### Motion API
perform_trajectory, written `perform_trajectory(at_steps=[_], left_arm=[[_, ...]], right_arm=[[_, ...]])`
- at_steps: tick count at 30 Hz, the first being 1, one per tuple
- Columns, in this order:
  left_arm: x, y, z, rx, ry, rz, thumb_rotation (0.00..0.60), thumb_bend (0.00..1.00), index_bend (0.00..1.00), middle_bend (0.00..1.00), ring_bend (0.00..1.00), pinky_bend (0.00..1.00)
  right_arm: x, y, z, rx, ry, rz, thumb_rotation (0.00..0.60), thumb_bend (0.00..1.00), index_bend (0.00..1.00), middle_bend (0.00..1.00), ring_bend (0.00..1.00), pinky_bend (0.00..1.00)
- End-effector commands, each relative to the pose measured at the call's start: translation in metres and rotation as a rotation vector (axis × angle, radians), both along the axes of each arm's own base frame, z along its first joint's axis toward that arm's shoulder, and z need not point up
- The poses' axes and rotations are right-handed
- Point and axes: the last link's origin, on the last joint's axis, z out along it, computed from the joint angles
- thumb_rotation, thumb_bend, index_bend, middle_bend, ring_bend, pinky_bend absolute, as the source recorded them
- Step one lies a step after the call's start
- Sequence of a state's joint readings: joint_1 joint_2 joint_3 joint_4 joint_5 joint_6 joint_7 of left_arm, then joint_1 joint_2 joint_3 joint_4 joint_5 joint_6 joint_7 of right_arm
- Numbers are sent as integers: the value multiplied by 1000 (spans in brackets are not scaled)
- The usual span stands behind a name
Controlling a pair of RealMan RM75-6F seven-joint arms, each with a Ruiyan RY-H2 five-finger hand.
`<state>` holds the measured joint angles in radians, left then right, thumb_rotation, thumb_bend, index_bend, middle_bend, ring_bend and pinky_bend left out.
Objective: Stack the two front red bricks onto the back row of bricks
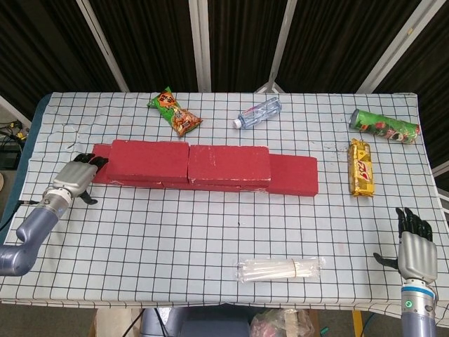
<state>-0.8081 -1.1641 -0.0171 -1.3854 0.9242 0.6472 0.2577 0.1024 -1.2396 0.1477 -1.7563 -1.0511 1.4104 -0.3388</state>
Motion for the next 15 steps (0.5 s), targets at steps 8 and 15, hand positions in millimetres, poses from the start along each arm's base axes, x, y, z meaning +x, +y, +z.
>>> perform_trajectory(at_steps=[8, 15], left_arm=[[0, -7, 15, 29, -10, 6, 600, 0, 115, 65, 0, 0], [-10, -69, 45, 143, -143, 42, 600, 0, 123, 65, 0, 0]], right_arm=[[2, 1, -1, 5, -2, 7, 600, 132, 0, 0, 0, 0], [6, 0, -6, 30, -8, 36, 600, 133, 0, 0, 0, 0]])
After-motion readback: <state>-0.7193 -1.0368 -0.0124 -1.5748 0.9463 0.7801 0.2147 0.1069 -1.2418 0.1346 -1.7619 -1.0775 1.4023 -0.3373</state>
